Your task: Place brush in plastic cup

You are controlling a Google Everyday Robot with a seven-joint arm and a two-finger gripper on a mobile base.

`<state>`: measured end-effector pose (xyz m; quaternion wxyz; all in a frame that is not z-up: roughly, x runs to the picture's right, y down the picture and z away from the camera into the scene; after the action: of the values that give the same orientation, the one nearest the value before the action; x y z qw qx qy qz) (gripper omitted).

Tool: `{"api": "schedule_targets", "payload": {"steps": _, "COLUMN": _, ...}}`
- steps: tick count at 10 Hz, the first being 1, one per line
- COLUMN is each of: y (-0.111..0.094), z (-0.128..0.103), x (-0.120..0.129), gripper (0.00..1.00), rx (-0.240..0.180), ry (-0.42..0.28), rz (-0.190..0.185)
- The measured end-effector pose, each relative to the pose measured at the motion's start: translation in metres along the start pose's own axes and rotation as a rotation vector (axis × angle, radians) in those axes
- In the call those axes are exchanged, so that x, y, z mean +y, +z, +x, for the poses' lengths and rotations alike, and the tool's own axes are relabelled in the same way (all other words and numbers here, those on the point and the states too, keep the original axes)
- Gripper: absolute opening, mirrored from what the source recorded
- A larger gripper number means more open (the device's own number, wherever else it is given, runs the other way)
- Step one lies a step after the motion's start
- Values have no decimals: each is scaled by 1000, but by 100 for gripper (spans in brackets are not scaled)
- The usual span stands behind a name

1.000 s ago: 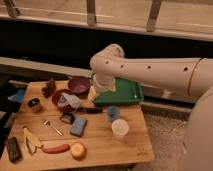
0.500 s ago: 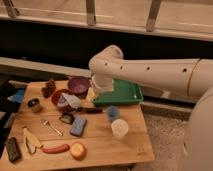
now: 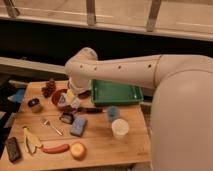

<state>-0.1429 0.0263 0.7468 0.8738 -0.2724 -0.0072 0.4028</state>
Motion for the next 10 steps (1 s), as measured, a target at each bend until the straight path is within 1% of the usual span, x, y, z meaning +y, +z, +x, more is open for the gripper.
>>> {"api": "schedule_targets", "payload": {"steps": 1, "y": 7, "z": -11, "x": 13, "gripper": 80, "rx": -8, "ry": -46, "rz": -30}}
{"api": "schedule_targets", "payload": {"steps": 2, "y": 11, "z": -16, "x": 18, "gripper": 80, "rx": -11, "ry": -64, "rz": -44}}
{"api": "schedule_targets", "payload": {"steps": 5, "y": 11, "z": -16, "x": 19, "gripper": 80, "rx": -10, "ry": -65, "rz": -46}}
{"api": "schedule_targets", "payload": {"steps": 6, "y": 12, "z": -17, "x": 20, "gripper": 80, "rx": -4, "ry": -76, "rz": -46}}
{"api": "schedule_targets", "payload": {"steps": 8, "y": 32, "z": -21, "x": 36, "gripper": 80, "rx": 15, "ry": -100, "rz": -68}}
{"api": "schedule_targets", "payload": {"steps": 10, "y": 55, "z": -12, "x": 39, "gripper": 80, "rx": 37, "ry": -93, "rz": -91}}
